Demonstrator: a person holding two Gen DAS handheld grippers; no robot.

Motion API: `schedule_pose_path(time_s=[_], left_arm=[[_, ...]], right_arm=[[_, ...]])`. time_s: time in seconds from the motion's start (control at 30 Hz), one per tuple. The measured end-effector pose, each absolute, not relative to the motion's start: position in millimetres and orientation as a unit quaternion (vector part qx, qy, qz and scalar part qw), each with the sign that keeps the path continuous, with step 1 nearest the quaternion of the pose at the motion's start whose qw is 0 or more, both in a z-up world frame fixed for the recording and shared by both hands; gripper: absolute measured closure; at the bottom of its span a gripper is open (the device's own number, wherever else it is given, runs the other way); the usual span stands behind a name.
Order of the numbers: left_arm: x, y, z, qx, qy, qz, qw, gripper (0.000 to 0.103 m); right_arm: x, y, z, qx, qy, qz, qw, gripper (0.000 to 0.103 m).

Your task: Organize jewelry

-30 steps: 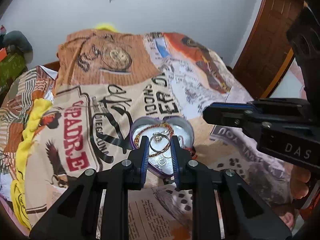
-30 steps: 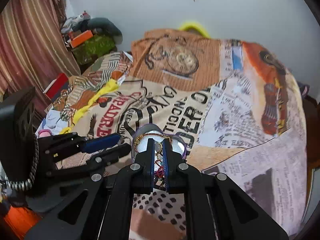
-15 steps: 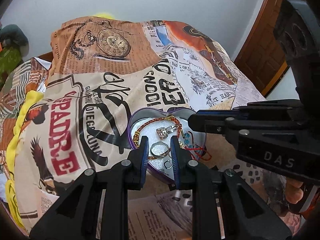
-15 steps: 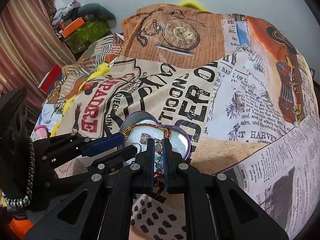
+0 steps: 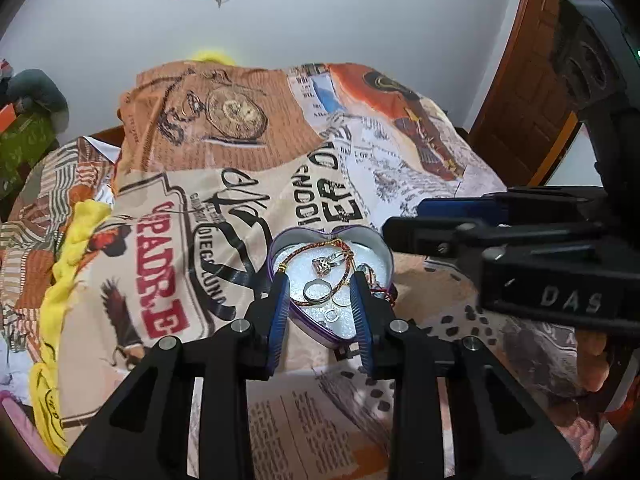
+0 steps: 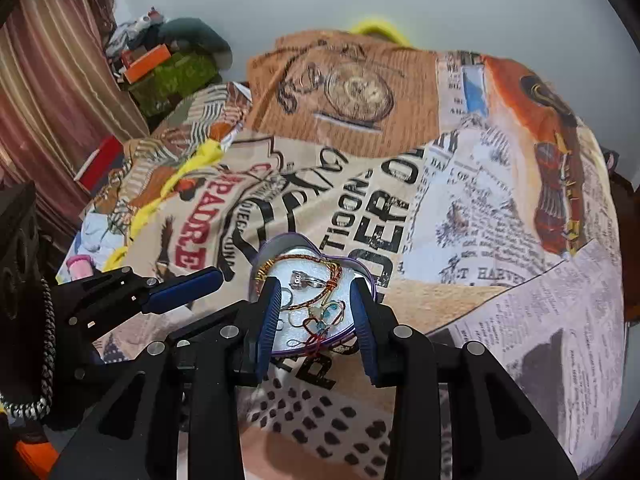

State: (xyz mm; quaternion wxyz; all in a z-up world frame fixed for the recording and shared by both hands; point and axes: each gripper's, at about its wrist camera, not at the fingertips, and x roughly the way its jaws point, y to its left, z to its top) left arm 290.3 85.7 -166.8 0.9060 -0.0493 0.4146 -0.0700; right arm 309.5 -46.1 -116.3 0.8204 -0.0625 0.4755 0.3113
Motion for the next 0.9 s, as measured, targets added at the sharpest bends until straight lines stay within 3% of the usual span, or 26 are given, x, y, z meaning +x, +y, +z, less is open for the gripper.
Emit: schedule_pose_path(time_s=[0.23, 0.5, 0.8, 0.9], left_arm=[[257.9, 91.8, -120.6, -0.051, 0.372, -0.052, 0.925, 0.073], [195.9, 82.9, -44.0, -0.041, 0.282, -0.034, 0.958, 0.073], [89.9, 54.9, 34.4, -0.033, 0.13, -0.027, 0.991, 0.055], [62.1, 49.2, 45.2, -0.04, 0.098, -0.027, 0.994, 0.048]], right_arm=[[284.6, -64.5, -75.2, -0.053, 0.43, 0.305, 0.848, 0.071], [222.5, -95.9, -3.1, -0.047, 0.326, 0.293, 0.898, 0.071], [126.3, -128.7, 61.3, -0.039, 0.169, 0.27, 0.947, 0.071], [98.5, -138.3, 71.4, -0.024, 0.133, 0.265, 0.955, 0.064]])
